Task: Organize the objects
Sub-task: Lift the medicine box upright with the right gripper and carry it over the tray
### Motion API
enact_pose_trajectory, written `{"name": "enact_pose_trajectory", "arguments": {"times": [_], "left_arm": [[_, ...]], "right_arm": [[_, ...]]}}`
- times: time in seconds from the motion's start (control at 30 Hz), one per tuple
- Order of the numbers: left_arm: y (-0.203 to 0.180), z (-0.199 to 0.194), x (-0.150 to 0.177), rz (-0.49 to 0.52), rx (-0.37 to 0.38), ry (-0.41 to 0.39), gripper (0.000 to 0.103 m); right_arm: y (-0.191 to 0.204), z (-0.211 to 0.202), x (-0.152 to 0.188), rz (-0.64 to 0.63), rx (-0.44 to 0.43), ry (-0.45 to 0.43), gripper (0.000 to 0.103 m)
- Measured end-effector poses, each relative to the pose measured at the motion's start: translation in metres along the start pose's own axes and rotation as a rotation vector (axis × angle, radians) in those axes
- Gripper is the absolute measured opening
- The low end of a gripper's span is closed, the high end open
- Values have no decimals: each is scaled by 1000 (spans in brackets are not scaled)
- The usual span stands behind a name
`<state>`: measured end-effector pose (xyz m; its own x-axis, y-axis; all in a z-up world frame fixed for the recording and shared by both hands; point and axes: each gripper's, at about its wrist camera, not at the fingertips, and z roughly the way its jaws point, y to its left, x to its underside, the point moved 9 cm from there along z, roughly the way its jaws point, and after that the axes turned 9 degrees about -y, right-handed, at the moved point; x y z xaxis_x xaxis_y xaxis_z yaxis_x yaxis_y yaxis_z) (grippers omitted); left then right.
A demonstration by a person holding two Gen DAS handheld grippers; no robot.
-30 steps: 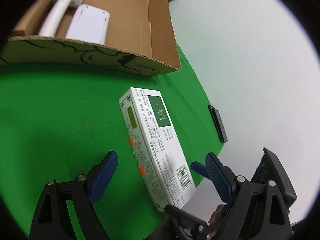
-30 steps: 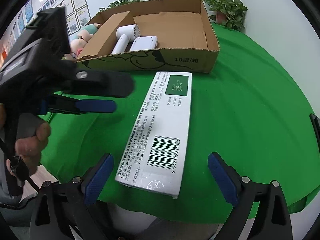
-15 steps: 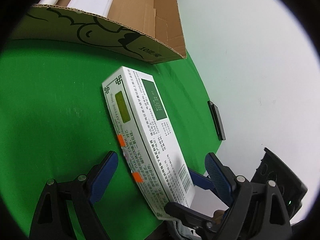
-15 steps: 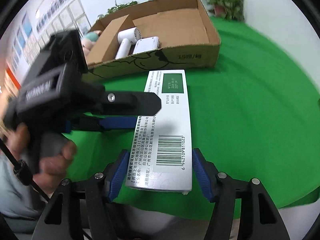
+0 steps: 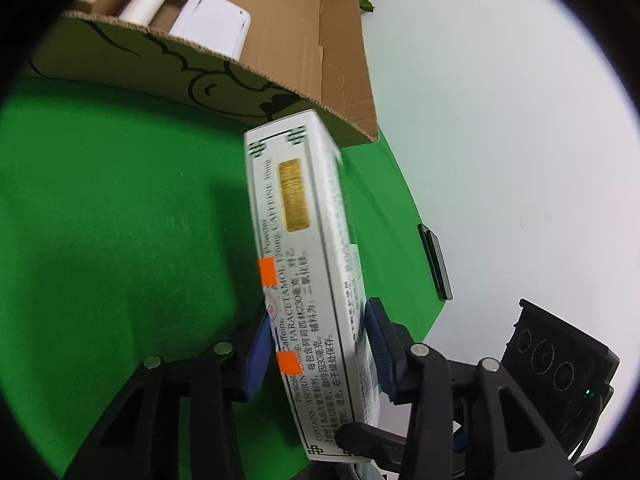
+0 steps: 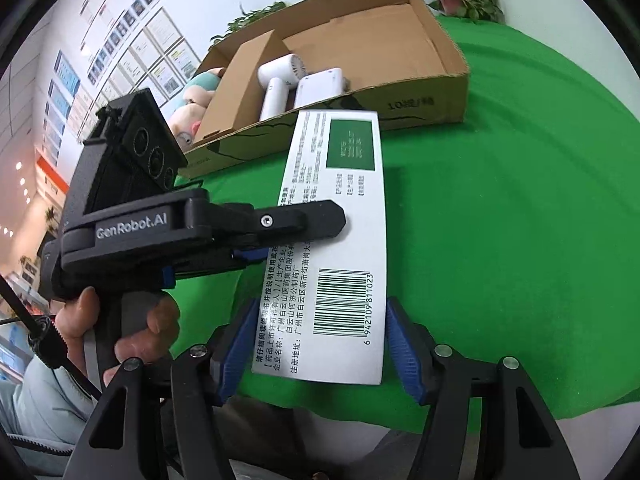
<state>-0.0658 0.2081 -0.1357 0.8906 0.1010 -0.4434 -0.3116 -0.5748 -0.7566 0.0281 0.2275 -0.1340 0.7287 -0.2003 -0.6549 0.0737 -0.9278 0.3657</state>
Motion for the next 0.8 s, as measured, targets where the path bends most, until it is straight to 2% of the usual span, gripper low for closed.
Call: {"name": "enact_pose_trajectory", "arguments": {"times": [0.27,0.43,0.67,0.8], "left_arm": [[-15,-34,-9,67,-33,-80,38],[-22,-73,-21,112,-68,-158,38],[-47,-130,-47,201,-124,-294,38],[-65,-165,-70,276,-134,-351,38]], "right_arm": [[32,1,-9,-81,-9,-26,59],[65,0,-22,-160,-45,-68,58],[119,-14,-56,-250,-132,-182,58],[135,-29,-84,-280,-148,-252,58]]}}
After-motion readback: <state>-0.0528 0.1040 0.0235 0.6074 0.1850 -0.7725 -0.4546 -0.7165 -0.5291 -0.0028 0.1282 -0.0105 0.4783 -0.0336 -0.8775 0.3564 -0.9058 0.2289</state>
